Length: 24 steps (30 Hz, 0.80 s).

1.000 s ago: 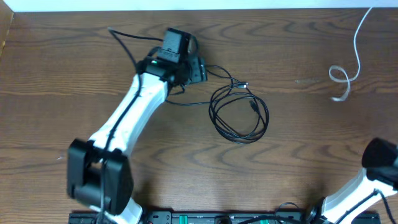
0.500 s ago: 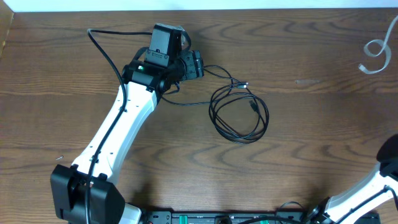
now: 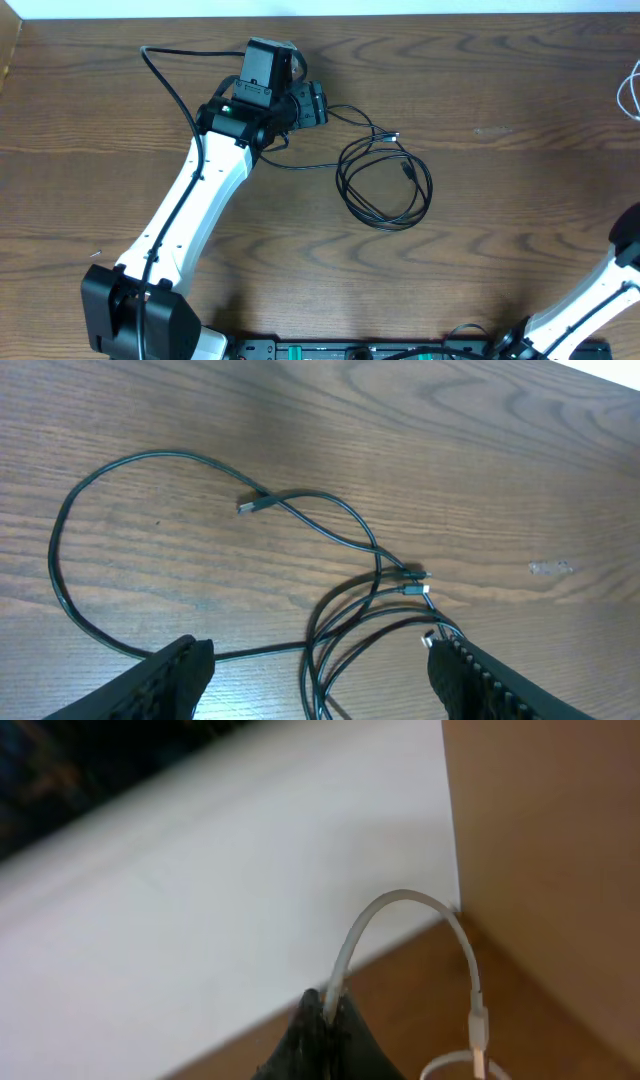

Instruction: Untangle cables

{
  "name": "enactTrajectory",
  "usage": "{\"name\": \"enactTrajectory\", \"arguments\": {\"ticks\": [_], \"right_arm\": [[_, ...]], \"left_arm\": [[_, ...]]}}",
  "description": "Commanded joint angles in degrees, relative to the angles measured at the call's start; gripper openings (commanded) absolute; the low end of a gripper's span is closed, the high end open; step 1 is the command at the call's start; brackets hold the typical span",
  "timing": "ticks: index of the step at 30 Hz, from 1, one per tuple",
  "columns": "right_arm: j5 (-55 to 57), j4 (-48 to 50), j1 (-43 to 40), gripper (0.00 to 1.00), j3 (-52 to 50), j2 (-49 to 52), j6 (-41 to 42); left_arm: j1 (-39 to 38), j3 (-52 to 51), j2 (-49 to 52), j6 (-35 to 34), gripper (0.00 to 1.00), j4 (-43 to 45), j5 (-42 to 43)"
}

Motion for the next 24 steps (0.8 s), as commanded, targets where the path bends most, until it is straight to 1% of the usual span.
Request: {"name": "enactTrajectory", "arguments": {"ticks": [1,7,11,16,17,18,19,20,21,22,24], "right_arm": [[0.11,-1.77,0.22,0.01,0.37,3.58,-1.16],[0.42,-5.25,0.26,0.01,0.37,8.11,-2.95],[2.19,-8.33,0.42,0.04,0.37,10.67,-4.96],[5.29,-10.75,0.61,0.11,0.37,13.00,-6.47],[5.44,-10.78,0.61,0.15,0.35,13.55,-6.58],[5.42,-10.91,0.61,0.25,0.35,13.75,-6.56],[5.40,-10.95,0.66,0.42,0.35,13.97,-6.54],[5.40,-11.08,0.68,0.68,0.35,13.97,-6.51],[5.40,-11.13,0.83,0.91,0.35,13.97,-6.54],[5.38,-11.15,0.96,0.99,0.37,13.90,-6.54],[5.07,-11.41,1.05,0.99,0.37,13.49,-6.51]], "left_arm": [[0.02,-0.22,0.04,0.98,0.75,-0.44,-0.74],[0.02,-0.22,0.04,0.98,0.75,-0.44,-0.74],[0.02,-0.22,0.07,0.98,0.75,-0.44,-0.74],[0.02,-0.22,0.07,0.98,0.75,-0.44,-0.74],[0.02,-0.22,0.07,0.98,0.75,-0.44,-0.74],[0.02,-0.22,0.07,0.98,0.75,-0.44,-0.74],[0.02,-0.22,0.07,0.98,0.75,-0.44,-0.74],[0.02,-0.22,0.07,0.98,0.75,-0.44,-0.74],[0.02,-0.22,0.07,0.98,0.75,-0.44,-0.74],[0.02,-0.22,0.07,0.98,0.75,-0.44,-0.74],[0.02,-0.22,0.07,0.98,0.75,-0.42,-0.74]]}}
